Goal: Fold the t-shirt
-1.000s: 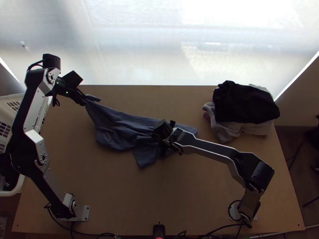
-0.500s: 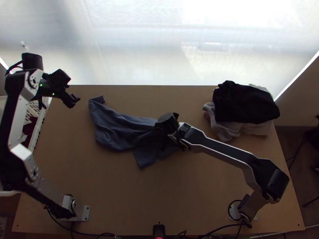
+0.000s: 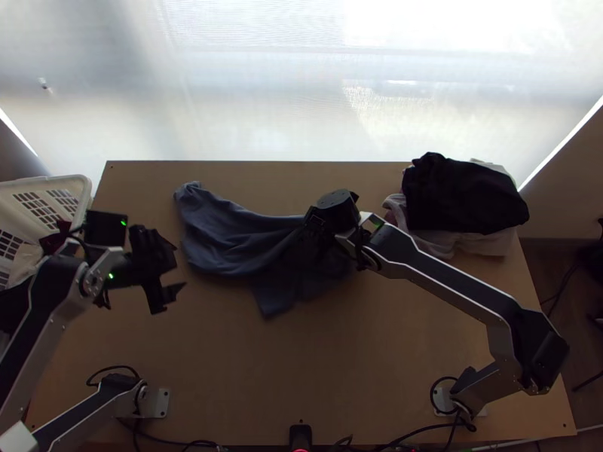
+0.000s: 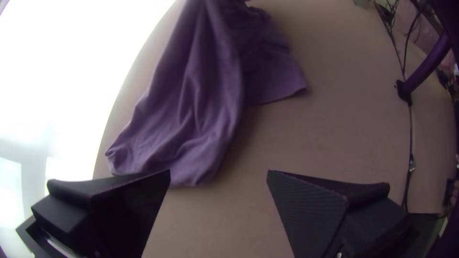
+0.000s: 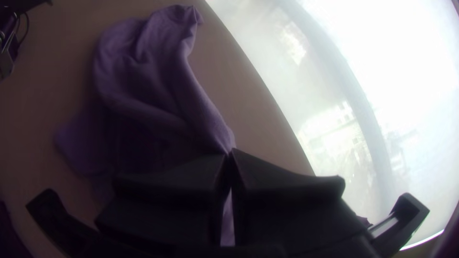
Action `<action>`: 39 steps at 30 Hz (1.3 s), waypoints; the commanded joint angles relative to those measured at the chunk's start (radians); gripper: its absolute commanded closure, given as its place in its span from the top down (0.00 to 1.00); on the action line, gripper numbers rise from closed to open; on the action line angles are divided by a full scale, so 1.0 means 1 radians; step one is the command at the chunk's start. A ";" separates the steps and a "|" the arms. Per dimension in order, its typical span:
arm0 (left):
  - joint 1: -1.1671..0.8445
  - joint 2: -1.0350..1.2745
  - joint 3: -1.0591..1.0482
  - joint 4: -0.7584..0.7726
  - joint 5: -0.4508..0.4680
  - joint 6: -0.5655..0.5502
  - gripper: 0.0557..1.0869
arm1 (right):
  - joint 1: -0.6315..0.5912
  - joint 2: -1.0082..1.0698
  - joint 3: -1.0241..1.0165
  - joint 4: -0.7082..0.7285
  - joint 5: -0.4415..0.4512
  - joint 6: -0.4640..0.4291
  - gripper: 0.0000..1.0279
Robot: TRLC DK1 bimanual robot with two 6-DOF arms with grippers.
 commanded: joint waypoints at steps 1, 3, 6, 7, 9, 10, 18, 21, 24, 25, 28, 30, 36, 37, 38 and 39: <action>-0.215 -0.115 -0.246 0.142 -0.115 -0.060 0.95 | 0.000 -0.023 0.007 -0.024 0.001 0.003 0.03; -0.221 -0.095 -0.245 0.151 -0.115 -0.075 0.95 | 0.003 -0.024 0.007 -0.024 0.001 0.005 0.03; -0.238 -0.072 -0.271 0.194 -0.116 -0.078 0.95 | 0.009 -0.024 0.007 -0.026 0.001 0.005 0.03; -0.246 -0.065 -0.291 0.214 -0.119 -0.078 0.95 | 0.011 -0.024 0.008 -0.026 0.001 0.005 0.03; -0.261 -0.049 -0.338 0.254 -0.145 -0.072 0.95 | 0.020 -0.021 0.014 -0.026 0.001 0.005 0.03; -0.261 -0.043 -0.363 0.275 -0.150 -0.068 0.95 | 0.023 -0.018 0.019 -0.026 0.001 0.005 0.03; -0.364 -0.143 -0.637 0.545 -0.274 0.070 0.95 | 0.029 -0.009 0.037 -0.026 0.001 0.008 0.03; -0.286 -0.094 -0.633 0.668 -0.274 0.098 0.95 | 0.029 -0.017 0.033 -0.026 0.001 0.011 0.03; -0.225 -0.033 -0.610 0.746 -0.274 0.127 0.95 | 0.034 -0.026 0.020 -0.026 0.001 0.017 0.03; -0.197 -0.008 -0.596 0.767 -0.273 0.130 0.95 | 0.034 -0.027 0.017 -0.026 0.001 0.019 0.03; -0.146 0.053 -0.527 0.767 -0.271 0.107 0.95 | 0.034 -0.032 0.013 -0.028 0.001 0.017 0.03; -0.117 0.083 -0.481 0.767 -0.264 0.078 0.95 | 0.037 -0.035 0.008 -0.028 0.001 0.017 0.03; -0.060 0.171 -0.470 0.883 -0.262 0.060 0.95 | 0.051 -0.035 0.005 -0.026 0.001 0.019 0.03; -0.056 0.187 -0.470 0.892 -0.262 0.058 0.95 | 0.052 -0.035 0.005 -0.026 0.000 0.019 0.03; -0.053 0.199 -0.470 0.910 -0.262 0.053 0.95 | 0.052 -0.034 0.005 -0.026 0.001 0.019 0.03; -0.053 0.207 -0.470 0.916 -0.262 0.047 0.95 | 0.052 -0.034 0.007 -0.026 0.001 0.019 0.03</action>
